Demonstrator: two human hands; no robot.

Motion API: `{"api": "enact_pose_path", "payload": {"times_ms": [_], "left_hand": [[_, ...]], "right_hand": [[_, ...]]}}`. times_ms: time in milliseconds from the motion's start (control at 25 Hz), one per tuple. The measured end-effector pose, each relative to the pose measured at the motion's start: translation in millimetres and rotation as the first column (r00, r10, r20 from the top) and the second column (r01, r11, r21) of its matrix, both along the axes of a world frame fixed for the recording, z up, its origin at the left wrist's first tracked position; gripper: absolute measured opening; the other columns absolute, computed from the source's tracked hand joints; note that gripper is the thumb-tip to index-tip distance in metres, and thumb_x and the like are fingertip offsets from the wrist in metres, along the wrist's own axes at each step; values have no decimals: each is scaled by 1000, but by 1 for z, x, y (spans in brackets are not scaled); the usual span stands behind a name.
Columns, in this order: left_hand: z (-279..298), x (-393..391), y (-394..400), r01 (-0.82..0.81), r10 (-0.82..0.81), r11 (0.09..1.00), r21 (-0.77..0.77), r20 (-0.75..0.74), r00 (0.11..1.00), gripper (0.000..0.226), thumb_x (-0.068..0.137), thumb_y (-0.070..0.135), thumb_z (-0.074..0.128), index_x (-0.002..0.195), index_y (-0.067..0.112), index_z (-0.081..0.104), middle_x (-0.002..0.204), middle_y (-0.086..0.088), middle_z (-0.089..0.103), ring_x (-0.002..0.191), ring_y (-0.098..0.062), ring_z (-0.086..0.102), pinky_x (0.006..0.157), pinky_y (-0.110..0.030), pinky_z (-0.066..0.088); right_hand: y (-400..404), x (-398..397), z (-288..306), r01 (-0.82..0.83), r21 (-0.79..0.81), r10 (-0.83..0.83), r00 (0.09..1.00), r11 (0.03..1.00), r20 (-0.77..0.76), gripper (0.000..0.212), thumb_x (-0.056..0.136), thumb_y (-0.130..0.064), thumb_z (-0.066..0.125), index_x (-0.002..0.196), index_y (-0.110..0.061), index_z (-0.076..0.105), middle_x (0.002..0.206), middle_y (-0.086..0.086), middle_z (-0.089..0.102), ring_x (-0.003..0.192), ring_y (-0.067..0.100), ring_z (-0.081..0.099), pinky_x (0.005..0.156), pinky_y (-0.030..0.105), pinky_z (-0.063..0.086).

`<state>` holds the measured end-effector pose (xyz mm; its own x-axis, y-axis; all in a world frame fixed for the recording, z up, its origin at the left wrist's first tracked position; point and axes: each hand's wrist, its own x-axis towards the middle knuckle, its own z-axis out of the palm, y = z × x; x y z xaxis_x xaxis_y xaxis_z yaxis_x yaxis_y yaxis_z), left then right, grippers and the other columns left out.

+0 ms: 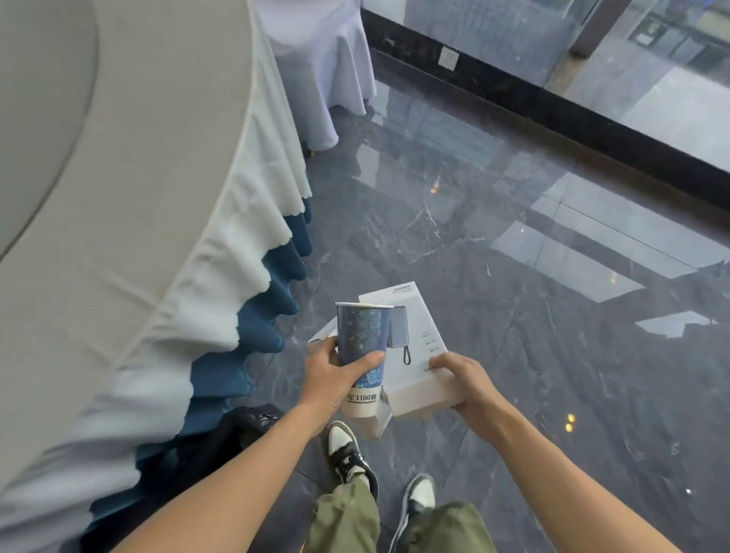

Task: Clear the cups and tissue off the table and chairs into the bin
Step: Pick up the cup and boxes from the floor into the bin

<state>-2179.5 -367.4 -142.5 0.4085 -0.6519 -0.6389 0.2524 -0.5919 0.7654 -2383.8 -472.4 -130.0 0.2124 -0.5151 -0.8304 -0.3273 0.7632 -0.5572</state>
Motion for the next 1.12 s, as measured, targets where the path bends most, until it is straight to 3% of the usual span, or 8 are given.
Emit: {"api": "enact_pose_path", "payload": {"times_ms": [200,280,400,560,680,800,1040,1120], "left_hand": [[38,27,61,-82,85,995,-60,49,995,53,80,31,89,125,19,65,115,4,75,98,-5,73,65,-10,55],[49,30,92,-114,119,990,-78,66,991,52,79,33,89,124,21,65,114,5,76,96,-5,75,64,-10,56],[67,26,146,-115,123,985,-126,53,991,44,77,34,90,115,27,68,110,8,78,96,-9,78,67,-13,58],[89,16,212,-176,162,971,-160,-94,982,60,62,52,84,116,33,66,107,10,80,92,-3,77,71,-15,57],[94,19,251,-318,283,940,-126,-236,930,80,60,59,82,131,27,63,119,-6,78,98,-20,76,80,-36,61],[101,28,279,-396,341,913,-94,-357,870,89,62,57,82,138,17,61,109,-9,79,85,-22,76,68,-33,61],[114,62,309,-283,198,950,-129,-449,871,106,43,66,93,131,14,67,108,-12,79,94,-26,74,90,-39,55],[114,80,323,-254,146,954,-162,-490,860,103,37,68,94,122,14,71,104,-11,80,90,-24,76,82,-34,60]], "right_hand": [[47,22,24,-109,-42,111,992,993,53,45,71,-28,71,112,-11,74,113,18,75,87,26,66,73,35,47],[62,25,29,-141,-117,151,985,983,82,59,75,-25,73,133,-25,60,123,11,74,93,23,72,72,32,52],[93,31,48,-236,-244,267,958,941,102,62,91,-9,66,134,-47,43,100,-5,79,83,12,76,62,23,57],[143,37,68,-271,-203,298,947,941,120,35,88,-9,62,121,-20,66,110,8,75,82,22,70,63,30,54],[179,35,71,-268,-110,284,945,957,160,32,79,-8,57,108,-7,70,101,13,67,81,28,61,60,33,53],[216,41,80,-362,-120,377,916,924,138,37,73,-8,57,107,-14,72,98,6,71,82,25,65,63,34,53],[266,78,89,-395,-137,412,901,909,138,40,73,-15,63,113,-12,64,115,8,70,89,19,68,75,36,51],[287,96,89,-399,-120,415,893,909,171,39,81,-8,59,120,-14,62,115,4,74,91,16,70,77,36,53]]}}
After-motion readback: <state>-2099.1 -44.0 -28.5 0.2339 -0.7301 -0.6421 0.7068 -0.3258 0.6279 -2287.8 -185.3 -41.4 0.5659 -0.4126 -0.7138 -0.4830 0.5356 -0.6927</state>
